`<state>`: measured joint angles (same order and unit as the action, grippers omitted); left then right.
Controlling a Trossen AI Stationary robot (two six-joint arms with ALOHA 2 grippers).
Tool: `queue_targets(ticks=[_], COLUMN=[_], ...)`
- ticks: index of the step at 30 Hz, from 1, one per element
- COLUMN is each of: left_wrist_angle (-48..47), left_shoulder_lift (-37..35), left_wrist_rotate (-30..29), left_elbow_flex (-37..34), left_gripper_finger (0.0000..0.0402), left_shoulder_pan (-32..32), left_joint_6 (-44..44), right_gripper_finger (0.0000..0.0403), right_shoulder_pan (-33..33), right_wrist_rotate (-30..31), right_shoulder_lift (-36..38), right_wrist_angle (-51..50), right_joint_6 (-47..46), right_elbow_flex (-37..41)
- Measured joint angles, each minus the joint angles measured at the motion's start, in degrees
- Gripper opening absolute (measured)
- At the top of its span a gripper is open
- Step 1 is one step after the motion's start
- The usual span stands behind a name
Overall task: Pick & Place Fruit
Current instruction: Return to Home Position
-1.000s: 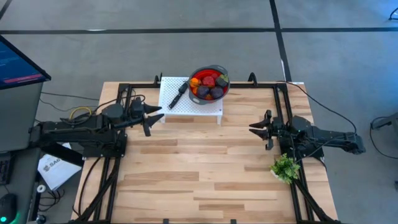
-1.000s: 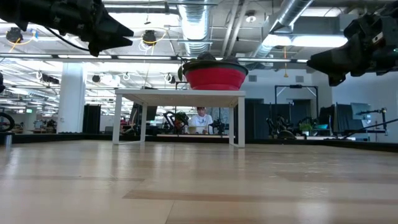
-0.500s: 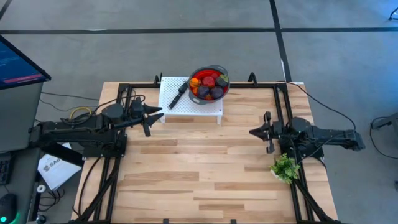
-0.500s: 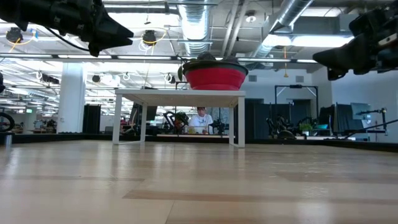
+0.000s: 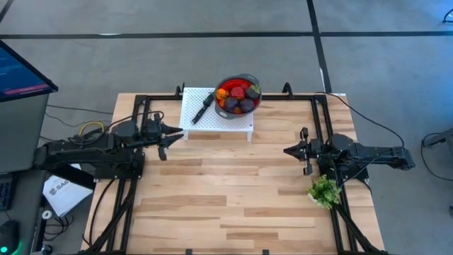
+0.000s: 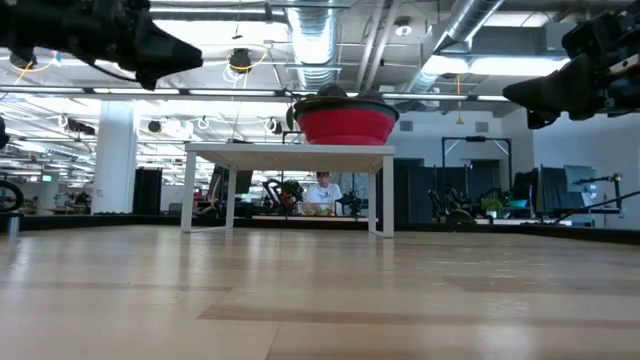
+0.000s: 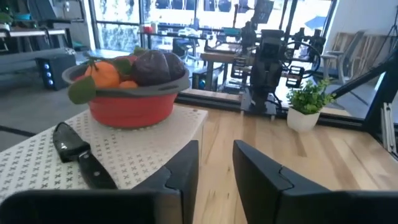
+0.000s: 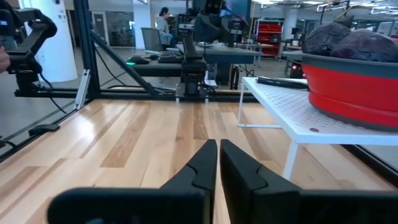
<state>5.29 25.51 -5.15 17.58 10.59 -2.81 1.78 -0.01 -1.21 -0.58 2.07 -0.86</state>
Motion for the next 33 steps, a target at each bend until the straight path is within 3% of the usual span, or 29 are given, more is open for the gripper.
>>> queue_targets(ticks=[5, 14, 23, 33], left_wrist_angle=[0.04, 0.13, 0.04, 0.77], left_shoulder_lift=[-8.58, -21.5, -20.45, -16.75], left_wrist_rotate=[0.62, 2.49, 2.47, 0.63], left_elbow_flex=[-5.12, -12.06, -16.8, -17.13], left_gripper_finger=[0.0075, 0.0005, 0.0004, 0.0005], left_shoulder_pan=[0.04, 0.04, -0.24, -0.2], left_joint_6=[-0.66, -0.47, -2.14, -2.14], right_gripper_finger=[0.0025, 0.0026, 0.0028, 0.0025], right_shoulder_pan=[0.04, 0.04, 0.04, 0.04], right_wrist_rotate=[0.02, 0.02, 0.02, 0.02], right_shoulder_lift=[0.04, 0.04, 0.04, 0.04], right_wrist_angle=[0.06, 0.09, 0.11, 0.13], right_joint_6=[-0.12, -0.14, -0.14, -0.14], right_elbow_flex=[0.0, 0.0, 0.0, 0.0])
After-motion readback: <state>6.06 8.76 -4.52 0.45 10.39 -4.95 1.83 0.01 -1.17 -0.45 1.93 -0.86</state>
